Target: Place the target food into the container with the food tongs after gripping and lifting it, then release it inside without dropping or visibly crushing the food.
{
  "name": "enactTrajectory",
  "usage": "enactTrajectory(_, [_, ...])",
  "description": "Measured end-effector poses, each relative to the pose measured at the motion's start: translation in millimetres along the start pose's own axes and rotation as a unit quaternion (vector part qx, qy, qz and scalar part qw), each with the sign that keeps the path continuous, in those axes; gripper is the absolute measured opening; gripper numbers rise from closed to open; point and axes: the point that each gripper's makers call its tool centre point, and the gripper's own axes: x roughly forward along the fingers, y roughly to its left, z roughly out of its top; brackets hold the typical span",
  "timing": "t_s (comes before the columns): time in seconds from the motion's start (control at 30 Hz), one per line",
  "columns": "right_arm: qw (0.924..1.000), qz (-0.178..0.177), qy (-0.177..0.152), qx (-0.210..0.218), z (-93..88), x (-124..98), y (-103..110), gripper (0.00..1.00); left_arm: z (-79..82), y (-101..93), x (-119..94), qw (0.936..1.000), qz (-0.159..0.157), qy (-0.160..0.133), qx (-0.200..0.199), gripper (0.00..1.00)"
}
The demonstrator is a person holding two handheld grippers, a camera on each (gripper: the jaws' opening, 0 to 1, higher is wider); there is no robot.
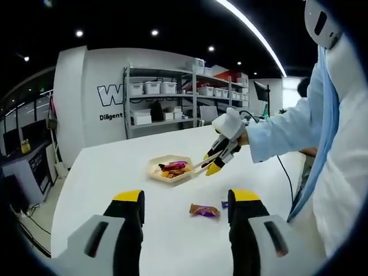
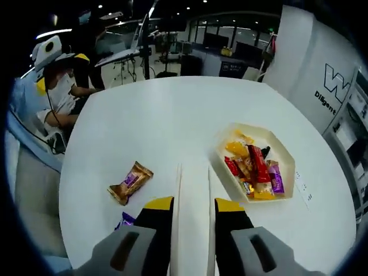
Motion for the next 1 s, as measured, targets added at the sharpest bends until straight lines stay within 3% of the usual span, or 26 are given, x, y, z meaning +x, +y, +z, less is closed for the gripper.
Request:
enactTrajectory(0.23, [0.9998, 0.019, 0.002, 0.005, -4.0, 4.0, 39.2, 0.19, 1.1, -2.1, -3.4, 1.0, -0.003, -0.004, 0.0, 0.56])
enactTrajectory(0.6, [0.9986, 0.037, 0.004, 0.038, -8.9, 10.0, 75.9, 0.19, -1.9, -3.6, -11.0, 1.0, -0.004, -0.006, 0.0, 0.56])
enactTrajectory(1.0, [0.9945, 0.023, 0.006, 0.102, -12.5, 19.5, 91.7, 0.2, -3.5, -6.1, -16.6, 0.9999, -0.008, -0.008, 0.001, 0.56])
